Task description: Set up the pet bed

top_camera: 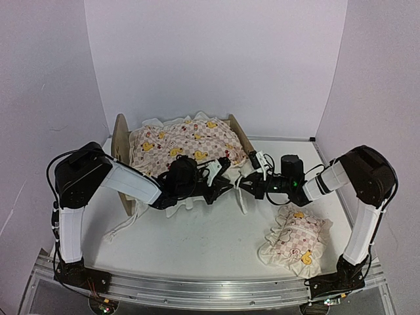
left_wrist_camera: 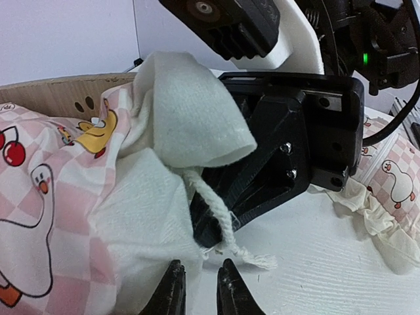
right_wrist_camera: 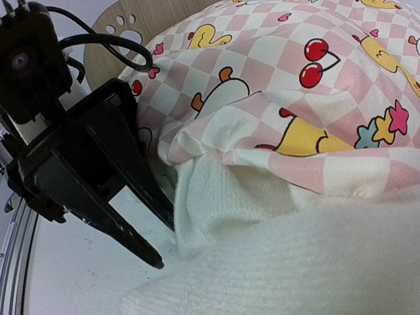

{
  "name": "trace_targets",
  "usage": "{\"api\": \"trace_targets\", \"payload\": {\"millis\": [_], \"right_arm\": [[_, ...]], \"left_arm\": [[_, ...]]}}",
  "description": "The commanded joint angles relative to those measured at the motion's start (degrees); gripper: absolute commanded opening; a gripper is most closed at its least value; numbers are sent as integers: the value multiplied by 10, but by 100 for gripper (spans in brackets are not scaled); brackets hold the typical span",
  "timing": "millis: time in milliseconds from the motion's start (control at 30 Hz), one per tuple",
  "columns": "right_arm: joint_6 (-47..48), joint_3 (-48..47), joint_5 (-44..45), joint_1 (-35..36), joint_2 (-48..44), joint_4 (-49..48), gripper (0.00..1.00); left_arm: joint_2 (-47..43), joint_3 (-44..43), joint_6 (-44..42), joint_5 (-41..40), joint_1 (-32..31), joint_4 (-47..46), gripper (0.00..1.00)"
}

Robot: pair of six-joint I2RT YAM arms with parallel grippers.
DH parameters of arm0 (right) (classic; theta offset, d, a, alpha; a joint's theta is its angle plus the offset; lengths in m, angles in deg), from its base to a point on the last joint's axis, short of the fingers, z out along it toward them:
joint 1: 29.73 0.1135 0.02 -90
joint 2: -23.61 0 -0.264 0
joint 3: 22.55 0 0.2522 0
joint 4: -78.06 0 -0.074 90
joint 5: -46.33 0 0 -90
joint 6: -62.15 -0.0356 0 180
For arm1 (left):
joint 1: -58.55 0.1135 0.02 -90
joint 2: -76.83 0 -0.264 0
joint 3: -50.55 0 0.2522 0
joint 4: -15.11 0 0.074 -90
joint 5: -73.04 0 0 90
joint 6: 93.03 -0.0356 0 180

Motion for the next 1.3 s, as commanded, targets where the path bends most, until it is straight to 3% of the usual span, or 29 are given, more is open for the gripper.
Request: {"api": "trace_targets", "payload": {"millis": [0, 100, 333, 400, 500, 567, 800, 1000, 1267], "right_arm": [[3, 0, -27, -7, -13, -20, 0], [2, 5, -29, -10, -19, -21, 0], [-3, 5, -47, -18, -24, -18, 0], [-4, 5, -54, -22, -24, -16, 0], [-3, 5, -68, -26, -27, -13, 0], [-2, 6, -73, -29, -28, -11, 0], [-1, 3, -84, -33, -25, -5, 0], [0, 5, -87, -36, -29, -2, 0], [-3, 5, -94, -38, -28, -1, 0]], "left_arm": [[25, -44, -21, -31, -14, -23, 17], [32, -52, -30, -48, -20, -23, 17], [24, -35, -26, -71, -25, -23, 7], [-1, -13, -27, -57, -33, -23, 10], [-32, 16, -51, -41, -48, -23, 25], [-43, 24, -87, -27, -53, -24, 29], [-7, -16, -191, -65, -55, -23, 8], [28, -53, -201, -84, -41, -23, 6], [50, -69, -207, -42, -17, -20, 8]]}}
